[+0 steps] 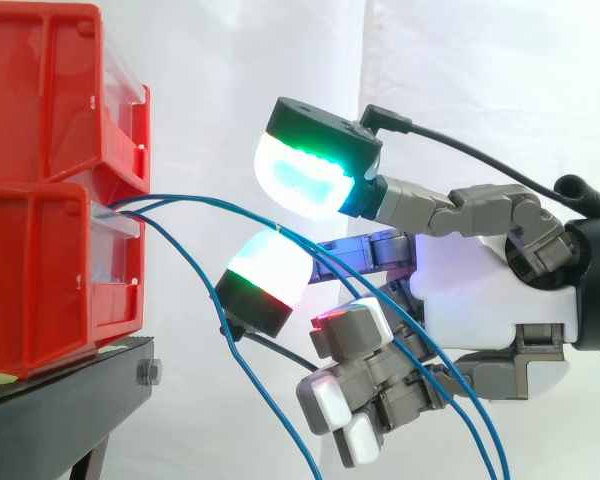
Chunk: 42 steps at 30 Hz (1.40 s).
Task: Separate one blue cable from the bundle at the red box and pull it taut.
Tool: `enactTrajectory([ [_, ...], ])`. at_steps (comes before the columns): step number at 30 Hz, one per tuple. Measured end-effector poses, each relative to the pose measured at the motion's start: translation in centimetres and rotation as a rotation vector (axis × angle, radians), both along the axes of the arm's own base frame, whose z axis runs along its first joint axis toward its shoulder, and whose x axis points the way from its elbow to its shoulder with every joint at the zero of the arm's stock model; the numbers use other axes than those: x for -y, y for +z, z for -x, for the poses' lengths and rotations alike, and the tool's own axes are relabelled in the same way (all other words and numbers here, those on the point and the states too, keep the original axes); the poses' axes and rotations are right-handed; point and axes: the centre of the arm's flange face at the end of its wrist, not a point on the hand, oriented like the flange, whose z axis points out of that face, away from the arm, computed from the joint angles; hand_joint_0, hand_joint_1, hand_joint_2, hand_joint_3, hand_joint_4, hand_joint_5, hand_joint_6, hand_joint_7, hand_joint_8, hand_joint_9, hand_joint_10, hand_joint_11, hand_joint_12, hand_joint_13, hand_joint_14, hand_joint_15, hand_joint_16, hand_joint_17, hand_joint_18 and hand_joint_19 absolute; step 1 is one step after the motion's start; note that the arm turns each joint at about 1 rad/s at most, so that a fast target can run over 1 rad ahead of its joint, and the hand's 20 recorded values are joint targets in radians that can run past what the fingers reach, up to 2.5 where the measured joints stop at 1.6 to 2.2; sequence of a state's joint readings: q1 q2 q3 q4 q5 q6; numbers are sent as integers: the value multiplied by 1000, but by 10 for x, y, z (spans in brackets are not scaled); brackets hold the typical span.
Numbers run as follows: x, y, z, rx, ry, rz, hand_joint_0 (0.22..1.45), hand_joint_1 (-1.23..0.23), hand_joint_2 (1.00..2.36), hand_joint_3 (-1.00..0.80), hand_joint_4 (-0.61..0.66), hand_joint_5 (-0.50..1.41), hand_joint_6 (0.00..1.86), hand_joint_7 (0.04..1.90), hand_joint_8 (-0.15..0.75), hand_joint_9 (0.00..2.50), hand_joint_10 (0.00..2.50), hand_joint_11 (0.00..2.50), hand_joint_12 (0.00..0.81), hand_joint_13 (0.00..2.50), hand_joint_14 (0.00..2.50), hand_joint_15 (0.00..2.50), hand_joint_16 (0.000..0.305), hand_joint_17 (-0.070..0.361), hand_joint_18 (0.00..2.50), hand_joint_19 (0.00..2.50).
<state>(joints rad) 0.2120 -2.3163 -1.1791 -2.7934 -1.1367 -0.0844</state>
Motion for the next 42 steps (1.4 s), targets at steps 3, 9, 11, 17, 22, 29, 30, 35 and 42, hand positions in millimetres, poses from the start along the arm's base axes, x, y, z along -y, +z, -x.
enactTrajectory([
  [3,0,0,0,0,0,0,518,-531,1000,-500,100,-113,748,1280,346,1335,35,1046,446,1126,27,787,62,139,900,831],
  [9,0,0,0,-1,0,0,562,-750,1000,-500,85,-129,759,1333,327,1303,34,1079,420,1097,30,789,58,132,872,816],
  [11,0,0,0,-1,0,0,617,-777,1000,-496,76,-134,769,1330,318,1297,34,1098,411,1085,30,790,56,127,848,823],
  [17,0,-2,1,-4,1,1,575,-649,1022,-197,52,-143,803,1279,321,1299,34,1072,422,1088,28,789,58,130,847,841],
  [22,0,-2,1,-5,-1,1,586,-485,1020,-174,73,-129,772,1222,324,1299,33,1038,431,1085,29,787,60,135,843,846],
  [29,0,-3,1,-4,0,1,556,-531,1013,-342,77,-116,725,1295,328,1295,34,1037,431,1081,29,787,60,134,836,860],
  [30,0,-3,1,-4,0,1,547,-545,1011,-368,78,-116,725,1293,328,1297,33,1033,435,1084,29,787,60,136,840,847],
  [35,-1,-3,1,-3,1,1,512,-561,1000,-500,94,-114,718,1296,341,1305,34,1047,446,1097,29,786,63,142,864,835],
  [42,1,-3,1,-3,-1,3,508,-527,1000,-500,92,-113,716,1285,343,1308,33,1039,445,1102,28,781,63,141,868,833],
])
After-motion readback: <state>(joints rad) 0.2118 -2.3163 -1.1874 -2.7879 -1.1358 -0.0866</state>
